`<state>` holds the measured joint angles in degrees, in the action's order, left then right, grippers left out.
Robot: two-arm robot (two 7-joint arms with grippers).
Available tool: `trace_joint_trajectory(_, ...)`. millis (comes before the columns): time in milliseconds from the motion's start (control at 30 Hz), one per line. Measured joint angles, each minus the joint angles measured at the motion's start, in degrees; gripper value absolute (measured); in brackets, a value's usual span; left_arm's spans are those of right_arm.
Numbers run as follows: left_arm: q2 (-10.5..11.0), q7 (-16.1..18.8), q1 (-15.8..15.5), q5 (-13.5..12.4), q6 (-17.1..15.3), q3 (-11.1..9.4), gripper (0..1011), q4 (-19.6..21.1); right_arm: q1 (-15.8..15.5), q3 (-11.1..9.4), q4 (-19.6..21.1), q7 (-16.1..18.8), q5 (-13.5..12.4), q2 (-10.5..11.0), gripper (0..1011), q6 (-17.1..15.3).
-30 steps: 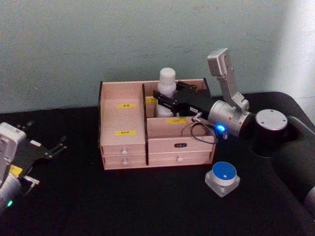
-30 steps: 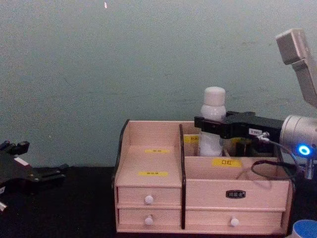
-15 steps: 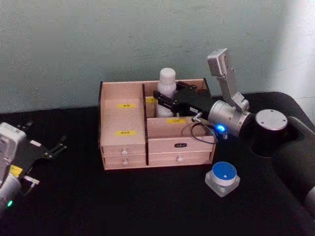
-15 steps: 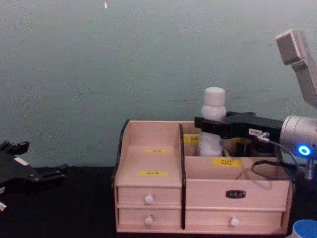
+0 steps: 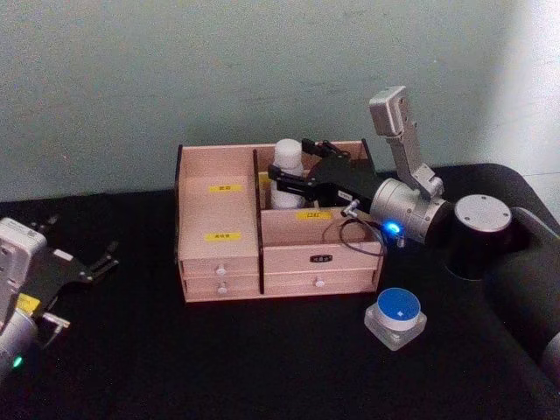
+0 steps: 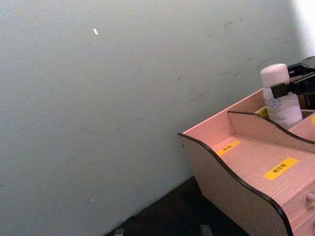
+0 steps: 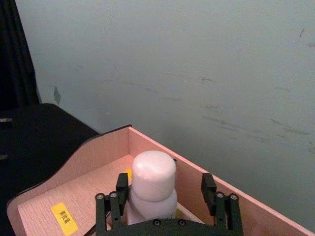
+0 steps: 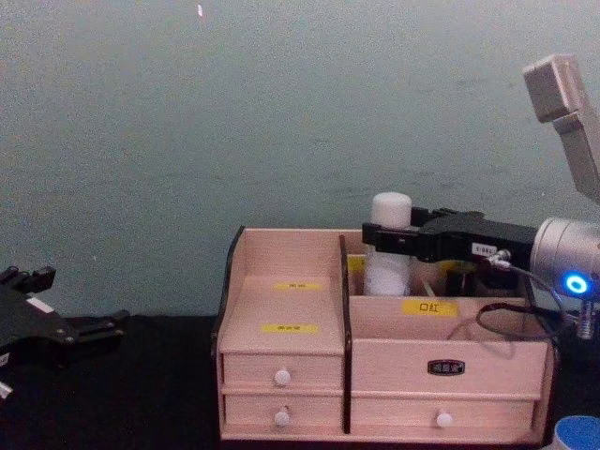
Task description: Pick up the facial cleanser and watermelon frost from the table and place them into the tiered storage box.
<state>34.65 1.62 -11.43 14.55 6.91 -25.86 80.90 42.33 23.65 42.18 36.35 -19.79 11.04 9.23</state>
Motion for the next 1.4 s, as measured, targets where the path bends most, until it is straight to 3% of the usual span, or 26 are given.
trace_joint_trajectory(100,0.0,0.0,0.0,0.0,0.0,0.0,1001,0.0,0.0,0.0,0.01,0.0,-0.01,0.01,1002,0.0)
trace_joint_trajectory(600,0.0,0.0,0.0,0.0,0.0,0.0,1001,0.0,-0.04,0.01,0.11,0.0,0.03,0.04,1000,0.0)
trace_joint_trajectory(733,0.0,0.0,0.0,0.0,0.0,0.0,1001,0.0,-0.79,-0.07,1.87,-0.07,0.13,0.44,1000,-0.37)
trace_joint_trajectory(933,0.0,0.0,0.0,0.0,0.0,0.0,1001,0.0,-3.0,-0.6,6.76,-0.6,-0.17,1.71,1000,-1.33)
trace_joint_trajectory(1067,0.0,0.0,0.0,0.0,0.0,0.0,1001,0.0,-6.05,-1.27,12.68,-1.52,-0.97,3.53,1000,-2.74)
trace_joint_trajectory(1400,0.0,0.0,0.0,0.0,0.0,0.0,1001,0.0,-15.54,-3.79,27.86,-2.44,-4.56,10.39,1000,-5.21)
